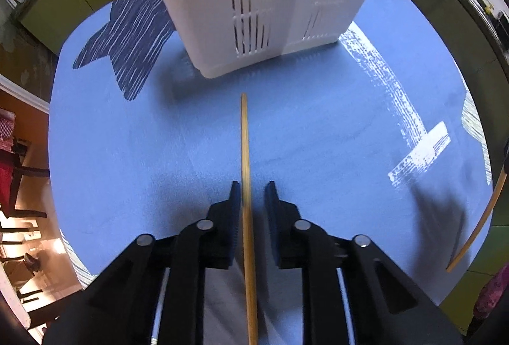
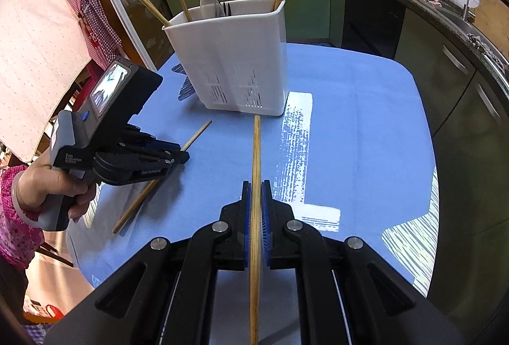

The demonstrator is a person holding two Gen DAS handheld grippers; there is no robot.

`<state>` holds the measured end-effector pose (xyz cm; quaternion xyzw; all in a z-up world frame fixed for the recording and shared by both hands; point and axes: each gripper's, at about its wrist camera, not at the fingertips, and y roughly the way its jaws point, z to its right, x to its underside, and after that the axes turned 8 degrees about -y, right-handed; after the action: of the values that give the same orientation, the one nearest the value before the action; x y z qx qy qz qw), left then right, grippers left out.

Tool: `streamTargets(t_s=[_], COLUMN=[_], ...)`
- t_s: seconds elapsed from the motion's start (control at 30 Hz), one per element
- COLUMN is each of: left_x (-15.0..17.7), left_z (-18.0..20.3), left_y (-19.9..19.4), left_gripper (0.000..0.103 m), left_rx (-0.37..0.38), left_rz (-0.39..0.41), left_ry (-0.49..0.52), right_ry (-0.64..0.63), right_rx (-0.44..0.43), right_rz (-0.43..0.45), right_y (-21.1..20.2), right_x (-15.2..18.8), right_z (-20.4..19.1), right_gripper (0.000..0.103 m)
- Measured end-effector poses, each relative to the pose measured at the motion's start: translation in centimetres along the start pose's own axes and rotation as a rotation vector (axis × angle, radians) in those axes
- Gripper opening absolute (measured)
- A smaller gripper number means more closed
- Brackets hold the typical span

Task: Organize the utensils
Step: 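Raise both held chopsticks upright above the table, then drop the chopsticks into the white holder with both grippers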

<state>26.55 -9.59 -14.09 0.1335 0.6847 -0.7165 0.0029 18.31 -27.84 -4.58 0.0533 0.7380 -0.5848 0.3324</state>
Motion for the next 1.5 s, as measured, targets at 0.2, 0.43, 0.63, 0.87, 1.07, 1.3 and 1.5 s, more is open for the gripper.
streamTargets(t_s=[0.2,0.43,0.63,0.87,1.07,1.3,1.5], left_x=[0.1,1.5,4.4,9.2,12.0,13.1,12.4], left_z=[0.2,-0.2,-0.5,-0.9,-0.8,-0.4,0.4], left_y=[0.2,-4.2,-10.5,-15.7,-17.7,-19.1,-21.3], left_gripper=[0.006,0.006,0.006,0.006,0.006,0.006,0.006], left_rx=[-0.011,0.028,0.078,0.079,0.084,0.113,0.142], left_rz=[-0.008,0.109,0.248,0.401,0.485,0.536,0.575], left_ry=[0.017,0.006,0.023,0.043,0.066,0.083,0.097], right_ry=[0.006,-0.002,-0.012,-0.016,-0.029,-0.044,-0.063], right_rx=[-0.001,-0.001,-0.001,0.006,0.006,0.001,0.01], right_rz=[0.007,0.036,0.071,0.114,0.151,0.197,0.261], right_y=[-0.4,-1.8,-3.4,-6.0,-8.0,-9.9,-12.6], right_x=[0.1,0.2,0.7,1.8,2.4,1.9,-0.2], right_z=[0.2,0.0,-0.6,-0.9,-1.5,-1.8,-2.0], right_gripper=[0.007,0.007,0.007,0.007,0.007,0.007,0.007])
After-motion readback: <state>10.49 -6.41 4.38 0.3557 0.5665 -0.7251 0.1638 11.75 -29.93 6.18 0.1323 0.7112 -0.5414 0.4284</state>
